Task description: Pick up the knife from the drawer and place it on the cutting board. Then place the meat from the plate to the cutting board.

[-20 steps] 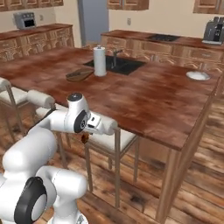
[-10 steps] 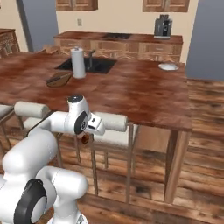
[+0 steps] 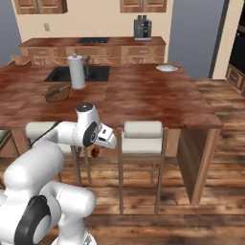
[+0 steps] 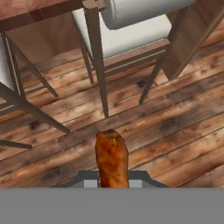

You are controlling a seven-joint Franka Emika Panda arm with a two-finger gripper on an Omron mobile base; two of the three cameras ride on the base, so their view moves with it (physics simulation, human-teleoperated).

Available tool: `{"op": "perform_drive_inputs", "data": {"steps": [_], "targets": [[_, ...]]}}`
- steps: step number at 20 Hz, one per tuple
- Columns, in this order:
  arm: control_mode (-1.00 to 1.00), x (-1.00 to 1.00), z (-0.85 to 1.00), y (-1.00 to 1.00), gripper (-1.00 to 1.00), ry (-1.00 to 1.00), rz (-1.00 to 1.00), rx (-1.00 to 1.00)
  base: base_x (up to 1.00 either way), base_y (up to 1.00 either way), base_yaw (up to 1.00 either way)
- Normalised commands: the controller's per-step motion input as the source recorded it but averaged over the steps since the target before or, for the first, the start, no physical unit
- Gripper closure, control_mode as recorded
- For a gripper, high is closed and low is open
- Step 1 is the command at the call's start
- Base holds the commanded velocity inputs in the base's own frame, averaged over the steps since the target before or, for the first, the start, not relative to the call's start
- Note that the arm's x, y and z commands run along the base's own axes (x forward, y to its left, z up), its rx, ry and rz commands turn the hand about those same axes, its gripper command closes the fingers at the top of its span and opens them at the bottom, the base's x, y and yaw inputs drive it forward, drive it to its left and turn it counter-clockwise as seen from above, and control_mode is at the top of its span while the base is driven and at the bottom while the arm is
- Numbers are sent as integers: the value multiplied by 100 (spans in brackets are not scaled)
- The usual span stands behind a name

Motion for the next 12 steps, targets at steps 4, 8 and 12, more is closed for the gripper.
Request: {"op": "perform_drive_inputs", "data": {"steps": [4, 8, 12], "targets": [[100, 0, 0, 0, 100, 0, 0, 0, -1, 100, -18], [100, 0, 0, 0, 100, 0, 0, 0, -24, 78, 3], [100, 0, 0, 0, 100, 0, 0, 0, -55, 41, 28]]}}
